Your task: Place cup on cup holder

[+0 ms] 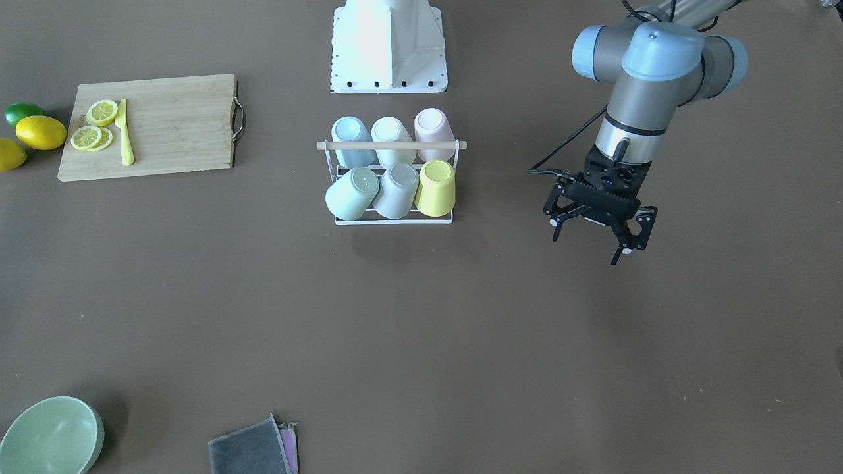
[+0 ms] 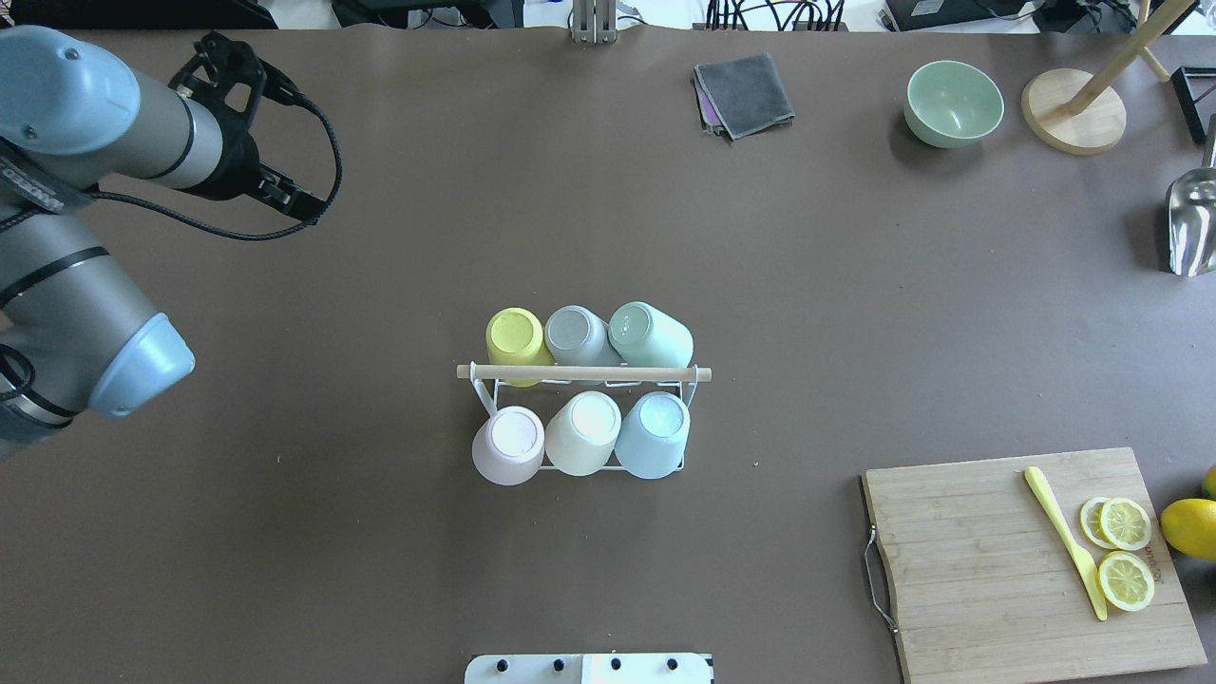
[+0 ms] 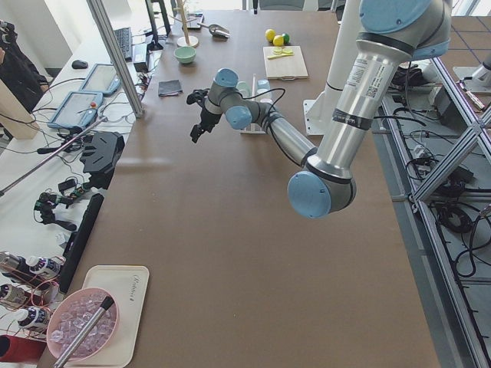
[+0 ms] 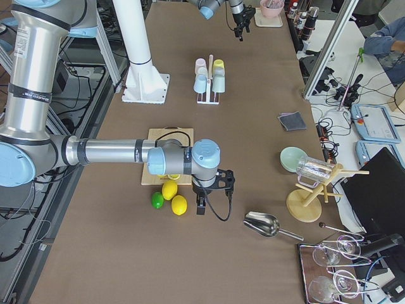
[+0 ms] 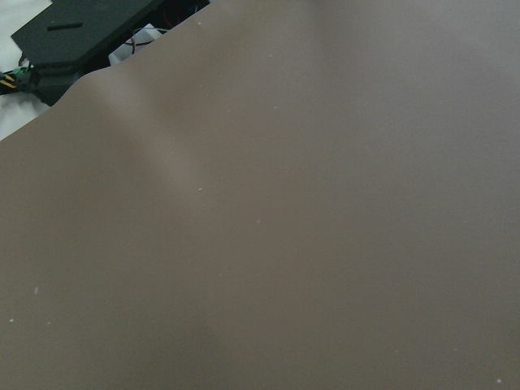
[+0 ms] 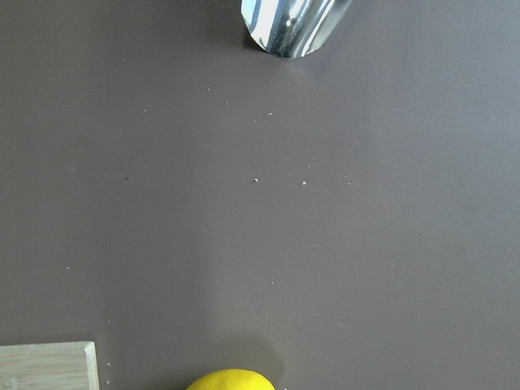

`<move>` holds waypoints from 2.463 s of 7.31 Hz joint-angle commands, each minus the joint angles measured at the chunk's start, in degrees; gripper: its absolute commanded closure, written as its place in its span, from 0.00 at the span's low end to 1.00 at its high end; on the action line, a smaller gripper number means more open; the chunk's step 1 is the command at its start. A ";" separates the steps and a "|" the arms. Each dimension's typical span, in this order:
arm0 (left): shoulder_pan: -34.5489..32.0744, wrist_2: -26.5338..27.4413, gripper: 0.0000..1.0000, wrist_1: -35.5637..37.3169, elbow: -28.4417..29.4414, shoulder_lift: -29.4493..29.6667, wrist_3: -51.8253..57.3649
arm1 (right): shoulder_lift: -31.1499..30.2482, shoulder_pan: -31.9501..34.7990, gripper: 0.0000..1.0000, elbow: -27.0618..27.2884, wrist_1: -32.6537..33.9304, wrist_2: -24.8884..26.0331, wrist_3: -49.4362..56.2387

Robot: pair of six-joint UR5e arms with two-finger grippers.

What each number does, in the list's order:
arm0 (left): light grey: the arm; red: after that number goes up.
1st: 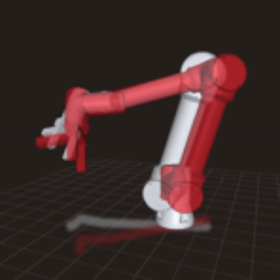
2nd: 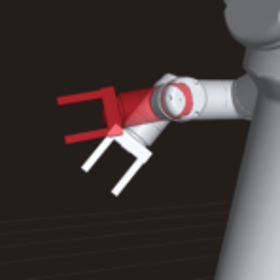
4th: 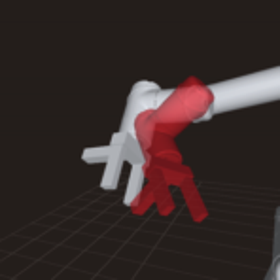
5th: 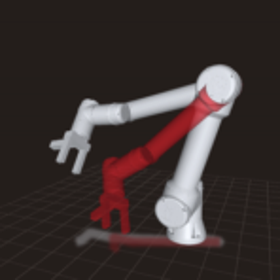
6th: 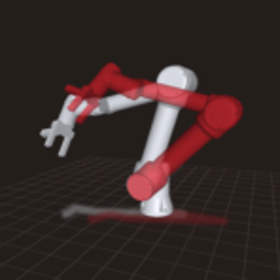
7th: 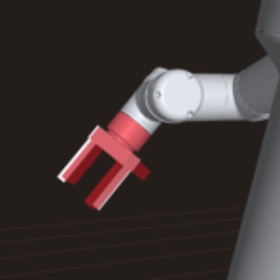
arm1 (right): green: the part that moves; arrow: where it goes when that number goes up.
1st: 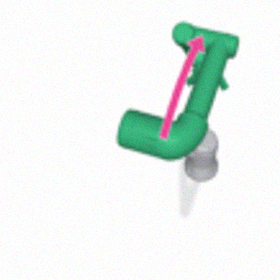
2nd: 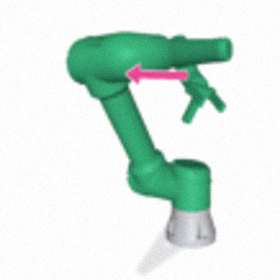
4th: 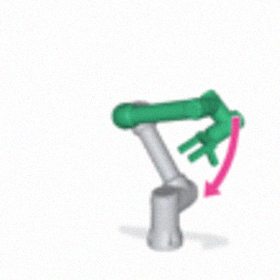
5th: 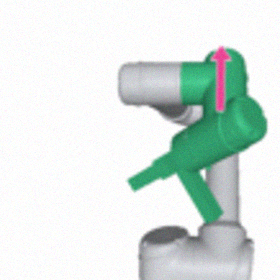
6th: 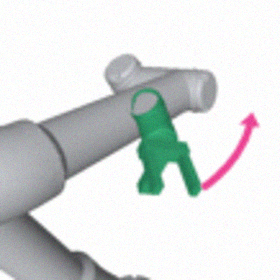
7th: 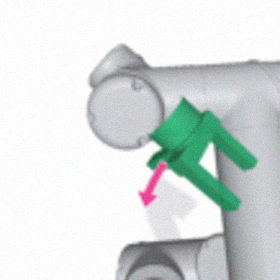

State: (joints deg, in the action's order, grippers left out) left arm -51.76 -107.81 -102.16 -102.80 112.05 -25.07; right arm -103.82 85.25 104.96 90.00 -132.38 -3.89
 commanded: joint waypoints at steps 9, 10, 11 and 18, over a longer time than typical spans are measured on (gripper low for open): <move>-18.46 -23.93 0.02 -0.41 -0.12 -10.87 0.20 | 2.92 5.54 0.00 0.16 12.39 3.18 9.96; -18.99 -23.59 0.02 -0.32 0.14 -12.63 0.20 | 2.92 5.54 0.00 0.07 12.39 3.18 9.96; -19.00 -23.42 0.02 -0.23 0.84 -15.34 0.20 | 2.83 5.54 0.00 0.07 12.39 3.18 9.87; -38.49 -23.68 0.02 8.25 4.88 -28.19 22.65 | 2.74 5.54 0.00 -0.28 12.30 3.80 9.87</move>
State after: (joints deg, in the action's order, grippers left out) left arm -86.87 -131.59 -98.38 -98.09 85.42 -9.27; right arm -101.05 90.79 104.69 102.31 -128.60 5.97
